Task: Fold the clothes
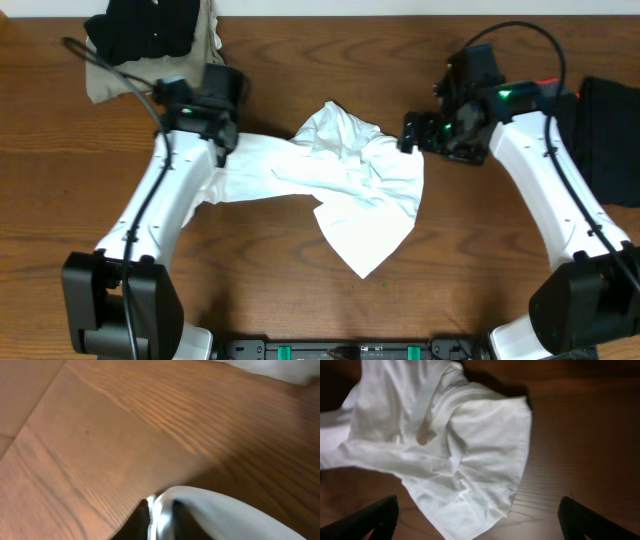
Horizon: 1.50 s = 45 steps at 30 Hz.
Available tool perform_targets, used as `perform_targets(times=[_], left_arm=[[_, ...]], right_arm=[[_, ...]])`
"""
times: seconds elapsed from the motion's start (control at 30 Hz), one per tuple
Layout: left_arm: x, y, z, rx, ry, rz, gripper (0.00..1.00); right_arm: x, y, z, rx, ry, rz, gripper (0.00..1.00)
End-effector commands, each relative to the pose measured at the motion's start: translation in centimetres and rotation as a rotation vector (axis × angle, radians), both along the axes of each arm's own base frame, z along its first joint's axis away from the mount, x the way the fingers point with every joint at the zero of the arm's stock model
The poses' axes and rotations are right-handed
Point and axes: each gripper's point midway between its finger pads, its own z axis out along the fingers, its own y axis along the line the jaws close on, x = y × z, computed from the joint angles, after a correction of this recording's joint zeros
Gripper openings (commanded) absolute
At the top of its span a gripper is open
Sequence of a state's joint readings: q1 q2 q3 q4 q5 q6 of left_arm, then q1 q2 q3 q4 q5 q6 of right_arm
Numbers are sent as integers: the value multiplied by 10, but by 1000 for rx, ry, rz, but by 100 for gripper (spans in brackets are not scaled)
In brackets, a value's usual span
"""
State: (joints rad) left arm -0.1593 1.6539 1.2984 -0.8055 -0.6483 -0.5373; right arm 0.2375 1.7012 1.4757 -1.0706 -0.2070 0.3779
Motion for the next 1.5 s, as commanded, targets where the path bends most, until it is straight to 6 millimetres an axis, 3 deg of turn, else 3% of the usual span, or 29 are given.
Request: perform_targets(times=[0.0,0.03,0.07,0.1,0.33,0.5,0.7,0.9,1.07,1.27,1.47], left_arm=[[-2,14,-3,-38,-6,56,28],[-3,16,-6,-56,3,62,44],[-6,17,-8,-73,14,67,70],[-8,18,-11,-90,27,70,78],[-22,7,-15,-180,81,53,78],[-33,-27,-11,-394,89,-14,79],[-53,-60,-15,-583,163,-57,78],[-67,-63,-32,-606,237,-42,78],[-69,-63,-38,-605,259,-35,79],[-66,-63,-38,-605,247,-39,79],[-64,-63,-38,-605,236,-42,78]], right_arm=[[-5,16,-3,-4,-2,58,99],[-6,19,-3,-2,-3,62,99],[-6,24,-3,0,-5,68,99],[-7,28,-3,4,-7,70,99],[-12,55,-14,14,-35,138,99],[-14,70,-34,-6,-103,295,98],[-17,70,-63,-81,-135,355,81],[-10,85,-74,-67,-181,382,80],[-16,99,-92,-81,-158,427,94],[-22,96,-120,-212,-132,476,95],[-14,90,-123,-295,-166,464,91]])
